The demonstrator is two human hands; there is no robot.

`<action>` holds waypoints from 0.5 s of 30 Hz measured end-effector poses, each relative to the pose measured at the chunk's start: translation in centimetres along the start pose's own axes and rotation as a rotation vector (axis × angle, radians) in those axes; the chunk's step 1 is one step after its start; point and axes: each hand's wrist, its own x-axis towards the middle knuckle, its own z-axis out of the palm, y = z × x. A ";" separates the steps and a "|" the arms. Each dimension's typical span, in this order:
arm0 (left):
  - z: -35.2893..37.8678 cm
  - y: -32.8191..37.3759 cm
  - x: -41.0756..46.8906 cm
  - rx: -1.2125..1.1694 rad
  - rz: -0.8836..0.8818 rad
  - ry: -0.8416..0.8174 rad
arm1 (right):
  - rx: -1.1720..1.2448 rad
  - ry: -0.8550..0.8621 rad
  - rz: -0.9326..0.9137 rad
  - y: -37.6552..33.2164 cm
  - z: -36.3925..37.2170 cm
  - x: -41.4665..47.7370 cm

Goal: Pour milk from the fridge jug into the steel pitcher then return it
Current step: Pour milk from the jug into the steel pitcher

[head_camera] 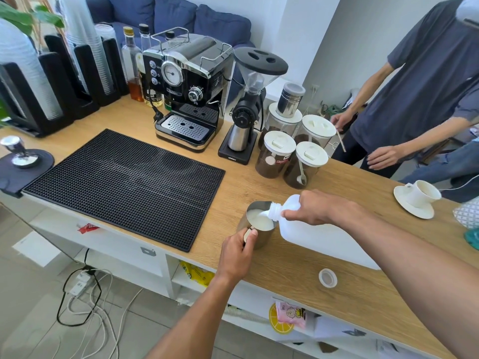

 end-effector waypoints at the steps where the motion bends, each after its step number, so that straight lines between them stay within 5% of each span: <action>1: 0.0 0.0 0.0 -0.001 -0.001 0.000 | 0.000 0.002 0.003 0.0 0.0 0.1; 15: 0.0 -0.2 0.0 -0.019 -0.019 -0.007 | -0.005 0.003 0.011 0.1 0.2 0.2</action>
